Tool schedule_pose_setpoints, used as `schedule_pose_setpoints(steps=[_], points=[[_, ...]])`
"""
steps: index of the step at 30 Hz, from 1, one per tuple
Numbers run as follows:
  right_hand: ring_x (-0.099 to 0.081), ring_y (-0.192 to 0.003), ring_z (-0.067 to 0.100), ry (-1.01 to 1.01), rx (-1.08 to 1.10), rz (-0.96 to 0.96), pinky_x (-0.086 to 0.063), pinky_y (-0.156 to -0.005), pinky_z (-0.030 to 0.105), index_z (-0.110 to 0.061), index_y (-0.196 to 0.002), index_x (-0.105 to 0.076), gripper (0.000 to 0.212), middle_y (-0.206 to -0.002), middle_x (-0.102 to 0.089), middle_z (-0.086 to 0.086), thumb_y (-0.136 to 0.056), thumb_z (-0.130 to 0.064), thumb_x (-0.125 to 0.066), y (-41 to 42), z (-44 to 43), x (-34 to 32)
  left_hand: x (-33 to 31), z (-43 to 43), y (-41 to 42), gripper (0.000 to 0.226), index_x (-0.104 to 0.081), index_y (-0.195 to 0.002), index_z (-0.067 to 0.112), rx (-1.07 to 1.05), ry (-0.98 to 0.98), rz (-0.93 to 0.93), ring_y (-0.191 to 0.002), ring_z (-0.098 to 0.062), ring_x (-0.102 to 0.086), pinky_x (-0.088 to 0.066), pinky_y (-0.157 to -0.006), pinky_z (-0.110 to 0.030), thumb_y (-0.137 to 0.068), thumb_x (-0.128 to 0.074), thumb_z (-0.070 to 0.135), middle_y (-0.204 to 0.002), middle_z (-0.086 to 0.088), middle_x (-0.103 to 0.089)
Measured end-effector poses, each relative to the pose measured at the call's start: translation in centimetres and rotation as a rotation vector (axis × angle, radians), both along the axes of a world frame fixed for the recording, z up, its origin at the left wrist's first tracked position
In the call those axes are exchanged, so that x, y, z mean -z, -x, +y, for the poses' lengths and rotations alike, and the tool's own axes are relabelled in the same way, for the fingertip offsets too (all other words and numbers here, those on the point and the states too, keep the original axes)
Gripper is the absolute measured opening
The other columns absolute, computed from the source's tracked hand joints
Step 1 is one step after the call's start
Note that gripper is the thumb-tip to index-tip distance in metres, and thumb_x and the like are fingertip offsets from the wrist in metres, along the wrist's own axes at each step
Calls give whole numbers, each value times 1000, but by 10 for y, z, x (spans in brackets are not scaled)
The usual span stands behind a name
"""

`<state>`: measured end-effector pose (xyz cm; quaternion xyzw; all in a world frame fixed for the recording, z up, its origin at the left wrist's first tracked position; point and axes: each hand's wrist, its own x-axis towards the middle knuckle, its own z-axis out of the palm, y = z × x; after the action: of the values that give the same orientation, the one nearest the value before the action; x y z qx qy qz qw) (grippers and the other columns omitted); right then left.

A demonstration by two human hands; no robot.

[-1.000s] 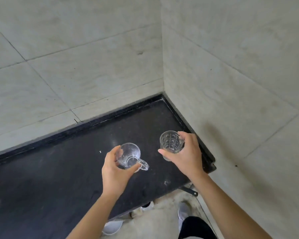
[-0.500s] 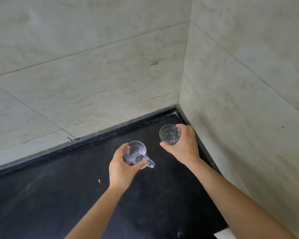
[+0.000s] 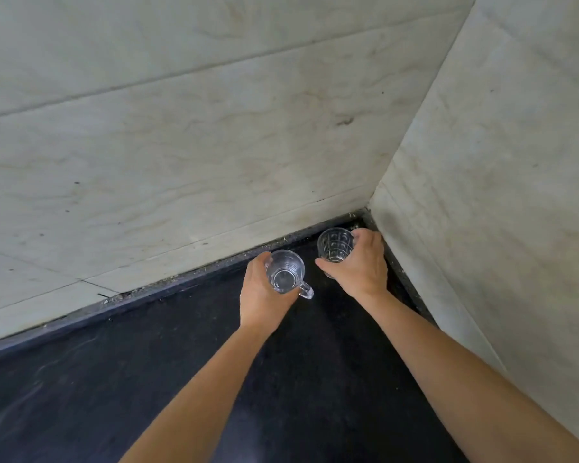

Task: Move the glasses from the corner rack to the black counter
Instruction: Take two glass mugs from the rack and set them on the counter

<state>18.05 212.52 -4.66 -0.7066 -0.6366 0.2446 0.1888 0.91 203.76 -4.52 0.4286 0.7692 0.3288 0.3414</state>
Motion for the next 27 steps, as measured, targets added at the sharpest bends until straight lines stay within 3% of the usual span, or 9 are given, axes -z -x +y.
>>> schedule_pose_setpoints(steps=[6, 13, 19, 23, 27], points=[[-52, -117, 27, -16, 73, -51, -53, -91, 42, -12, -126, -47, 95, -124, -51, 6, -57, -59, -91, 13, 18, 19, 17, 23, -4, 78, -45, -135, 22, -3, 24, 25, -117, -15, -55, -46, -94, -31, -68, -85, 33, -119, 15, -46], [-53, -121, 29, 2, 147, -25, -53, -92, 44, -10, -128, -47, 100, -128, -51, 8, -56, -62, -91, 13, 26, 27, 21, 30, -8, 82, -43, -137, 21, 5, 24, 48, -118, -17, -55, -50, -96, -39, -69, -86, 36, -132, 4, -52], [-47, -130, 27, 188, 68, -6, -51, -97, 44, -13, -138, -44, 112, -137, -46, 7, -54, -74, -85, 4, 29, 21, 22, 32, -9, 84, -41, -139, 16, 32, 26, 85, -120, -20, -54, -50, -95, -36, -71, -87, 35, -135, -1, -51], [-37, -144, 31, 268, -6, 149, -39, -115, 48, -13, -154, -33, 104, -155, -35, 13, -79, -77, -64, -16, 21, 9, 18, 33, -12, 86, -39, -142, 16, 56, 41, 92, -124, -24, -52, -48, -98, -36, -72, -86, 31, -140, -5, -47], [-38, -145, 29, 151, -49, 122, -38, -114, 46, -12, -153, -37, 75, -157, -36, 13, -99, -64, -45, -31, 9, -17, 1, 21, -5, 111, -15, -156, 20, 157, 103, 132, -141, -27, -38, -43, -108, -46, -72, -85, 41, -156, -7, -29]])
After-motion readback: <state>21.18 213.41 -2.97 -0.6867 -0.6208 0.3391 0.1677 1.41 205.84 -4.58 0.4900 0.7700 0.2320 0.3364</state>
